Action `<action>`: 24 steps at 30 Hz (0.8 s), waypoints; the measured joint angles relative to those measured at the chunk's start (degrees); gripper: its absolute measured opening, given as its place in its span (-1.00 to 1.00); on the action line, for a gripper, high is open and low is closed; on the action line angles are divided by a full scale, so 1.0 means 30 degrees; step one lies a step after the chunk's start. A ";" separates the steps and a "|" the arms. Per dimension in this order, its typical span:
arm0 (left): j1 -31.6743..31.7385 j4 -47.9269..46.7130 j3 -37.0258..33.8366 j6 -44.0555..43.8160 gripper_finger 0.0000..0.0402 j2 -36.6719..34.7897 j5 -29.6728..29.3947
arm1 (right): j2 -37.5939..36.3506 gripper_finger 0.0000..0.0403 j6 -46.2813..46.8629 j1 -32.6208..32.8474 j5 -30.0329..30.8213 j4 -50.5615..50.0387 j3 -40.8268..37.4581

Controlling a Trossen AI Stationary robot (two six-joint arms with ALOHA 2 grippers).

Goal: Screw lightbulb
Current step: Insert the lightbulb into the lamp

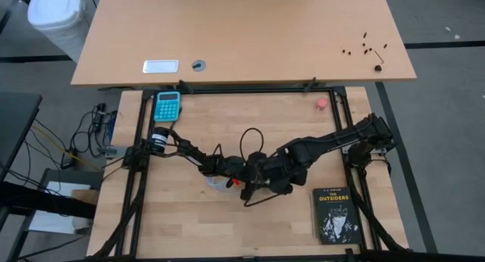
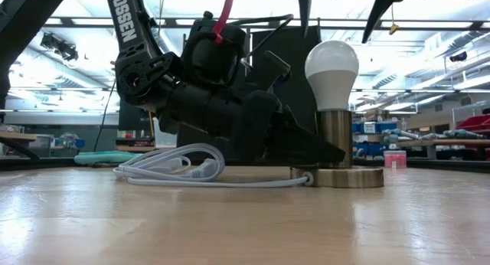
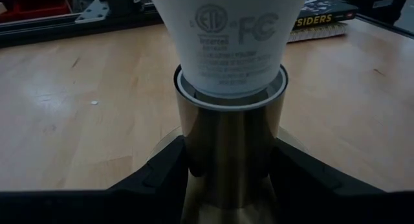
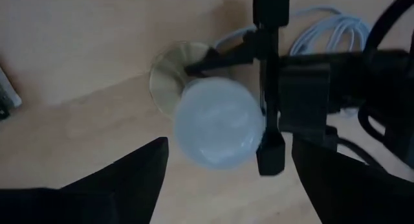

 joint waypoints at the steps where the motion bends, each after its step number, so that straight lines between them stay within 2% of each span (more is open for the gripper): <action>1: 0.0000 -0.0034 0.0000 0.0000 -0.03 -0.0003 0.0009 | 0.0000 0.71 -0.0013 -0.0045 0.0007 -0.0001 0.0000; 11: 0.0000 -0.0131 0.0007 -0.0002 -0.03 -0.0007 0.0005 | 0.0226 0.93 -0.1800 -0.0029 -0.0321 0.0051 -0.0081; 24: 0.0000 -0.0154 0.0007 -0.0007 -0.03 -0.0007 -0.0009 | 0.0232 0.92 -0.2132 -0.0389 -0.0842 0.1790 -0.1639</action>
